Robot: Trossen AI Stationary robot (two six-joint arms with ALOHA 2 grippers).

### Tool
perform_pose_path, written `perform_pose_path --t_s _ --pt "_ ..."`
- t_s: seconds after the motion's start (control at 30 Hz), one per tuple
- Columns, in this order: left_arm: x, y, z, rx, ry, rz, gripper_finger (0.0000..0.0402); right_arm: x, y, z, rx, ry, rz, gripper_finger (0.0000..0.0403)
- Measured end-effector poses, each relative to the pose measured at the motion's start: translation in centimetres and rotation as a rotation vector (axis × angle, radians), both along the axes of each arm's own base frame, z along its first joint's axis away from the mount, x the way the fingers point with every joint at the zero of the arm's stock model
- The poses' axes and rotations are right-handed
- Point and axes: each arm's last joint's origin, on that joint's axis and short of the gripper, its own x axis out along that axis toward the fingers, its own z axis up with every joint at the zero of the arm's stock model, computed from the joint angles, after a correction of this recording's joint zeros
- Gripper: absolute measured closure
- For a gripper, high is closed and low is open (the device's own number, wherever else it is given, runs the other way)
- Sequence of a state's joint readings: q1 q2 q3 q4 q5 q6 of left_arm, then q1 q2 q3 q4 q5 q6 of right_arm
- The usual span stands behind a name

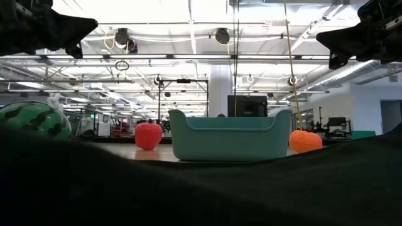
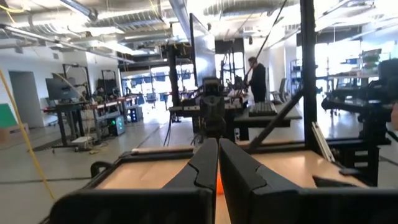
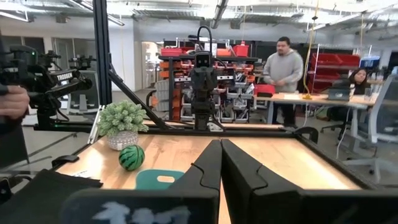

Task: Pick and placing Produce into tupperware
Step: Put the apple into the basket

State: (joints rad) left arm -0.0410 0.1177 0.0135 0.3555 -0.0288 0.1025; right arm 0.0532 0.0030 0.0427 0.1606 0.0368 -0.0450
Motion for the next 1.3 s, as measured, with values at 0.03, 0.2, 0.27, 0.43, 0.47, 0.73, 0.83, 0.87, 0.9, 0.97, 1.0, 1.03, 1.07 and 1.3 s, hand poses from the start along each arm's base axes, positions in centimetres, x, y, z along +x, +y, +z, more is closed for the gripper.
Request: perform_pose_path --t_s 0.03,0.2,0.27,0.43,0.47,0.73,0.83,0.87,0.9,0.97,1.0,1.03,1.07,1.3 --pt "0.0 0.0 0.1 0.003 -0.007 0.008 0.038 0.0 0.0 0.0 -0.013 -0.001 -0.002 0.0403" --pt "0.0 0.1 0.0 0.006 0.004 0.046 0.038 0.0 0.0 0.0 -0.026 0.0 -0.004 0.0403" --pt "0.0 0.2 0.0 0.007 0.023 0.057 0.038 0.0 0.0 0.0 -0.027 0.0 -0.004 0.0403" --pt "-0.1 0.3 0.8 0.004 0.047 0.094 0.0381 0.0 -0.1 0.0 -0.021 0.005 -0.022 0.0403" --pt "-0.1 0.3 0.9 0.003 0.053 0.102 0.0381 0.1 -0.1 -0.1 -0.021 0.011 -0.022 0.0403" --pt "0.0 0.5 1.0 -0.026 0.073 0.165 0.0381 0.4 0.0 0.1 -0.043 0.005 -0.026 0.0403" --pt "0.2 0.6 1.5 -0.047 0.103 0.199 0.0381 0.5 0.0 0.0 -0.047 0.011 -0.027 0.0403" --pt "0.4 0.6 1.9 -0.054 0.117 0.22 0.038 0.5 0.0 0.0 -0.047 0.013 -0.027 0.0403" --pt "0.5 0.7 2.3 -0.057 0.139 0.237 0.038 0.6 0.0 0.0 -0.047 0.014 -0.027 0.0403" --pt "0.9 0.7 3.2 -0.049 0.197 0.258 0.038 0.6 0.0 -0.1 -0.047 0.022 -0.028 0.0403" --pt "1.1 0.7 3.7 -0.04 0.224 0.261 0.038 0.6 0.0 -0.1 -0.047 0.022 -0.028 0.0403" --pt "1.3 0.7 4.3 -0.034 0.249 0.266 0.038 0.6 0.0 0.0 -0.047 0.02 -0.028 0.0403" --pt "1.4 0.8 4.8 -0.035 0.269 0.277 0.038 0.6 0.0 0.0 -0.047 0.02 -0.028 0.0403" --pt "2.5 0.8 7.6 -0.021 0.347 0.326 0.038 0.6 0.0 0.0 -0.045 0.021 -0.028 0.0403"
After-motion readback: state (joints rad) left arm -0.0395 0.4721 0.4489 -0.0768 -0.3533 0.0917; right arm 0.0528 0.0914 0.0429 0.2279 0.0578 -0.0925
